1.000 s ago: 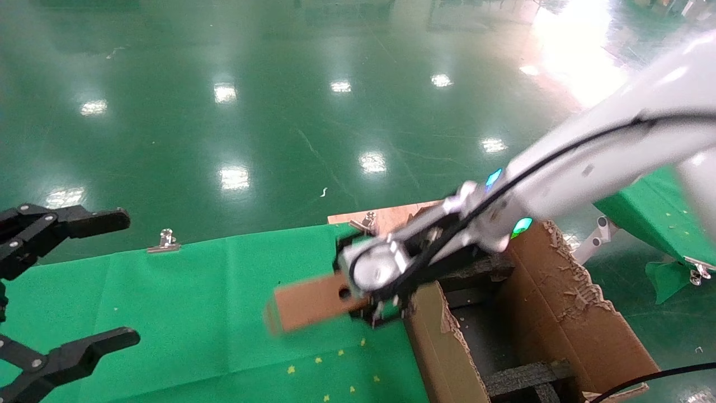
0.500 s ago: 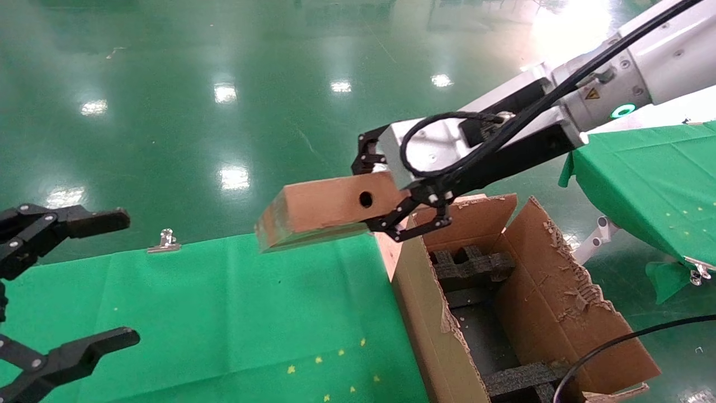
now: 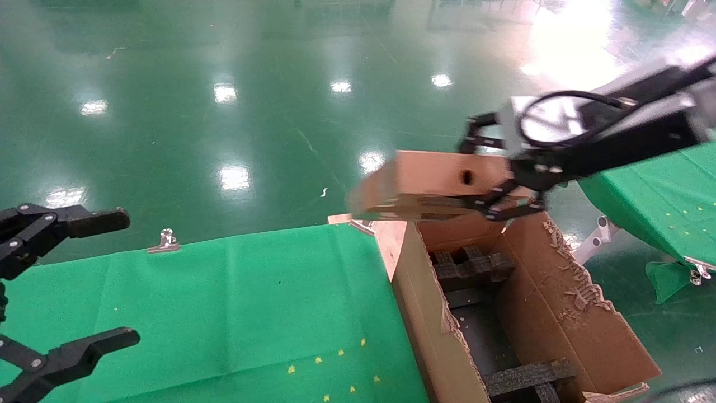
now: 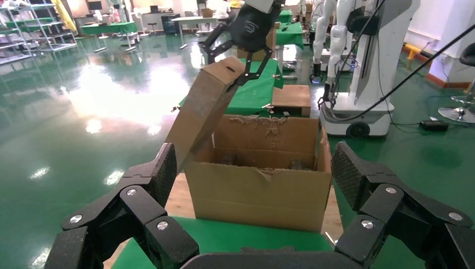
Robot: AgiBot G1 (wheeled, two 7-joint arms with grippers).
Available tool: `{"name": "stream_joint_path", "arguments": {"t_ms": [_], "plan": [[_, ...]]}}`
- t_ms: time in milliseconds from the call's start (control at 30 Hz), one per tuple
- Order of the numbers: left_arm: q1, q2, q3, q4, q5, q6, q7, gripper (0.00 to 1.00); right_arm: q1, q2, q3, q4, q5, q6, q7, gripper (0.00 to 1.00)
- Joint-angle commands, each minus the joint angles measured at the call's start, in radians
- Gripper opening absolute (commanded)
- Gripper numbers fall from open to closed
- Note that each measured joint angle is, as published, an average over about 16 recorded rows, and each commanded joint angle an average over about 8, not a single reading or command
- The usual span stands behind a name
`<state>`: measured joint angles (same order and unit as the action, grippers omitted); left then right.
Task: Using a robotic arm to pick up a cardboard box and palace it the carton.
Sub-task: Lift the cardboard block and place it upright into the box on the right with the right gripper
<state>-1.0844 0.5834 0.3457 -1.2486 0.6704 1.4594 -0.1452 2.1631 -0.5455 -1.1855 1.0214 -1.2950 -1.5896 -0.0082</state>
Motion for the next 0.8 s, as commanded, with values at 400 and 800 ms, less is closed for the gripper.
{"name": "stream_joint_path", "arguments": {"t_ms": [400, 800], "plan": [[0.000, 0.000, 0.000, 0.000, 0.000, 0.000, 0.000, 1.00, 0.077, 0.235, -0.162, 0.023, -0.066, 0.002, 0.040, 0.00], [0.000, 0.000, 0.000, 0.000, 0.000, 0.000, 0.000, 1.00, 0.093, 0.284, -0.201, 0.021, -0.058, 0.010, 0.064, 0.00]]}}
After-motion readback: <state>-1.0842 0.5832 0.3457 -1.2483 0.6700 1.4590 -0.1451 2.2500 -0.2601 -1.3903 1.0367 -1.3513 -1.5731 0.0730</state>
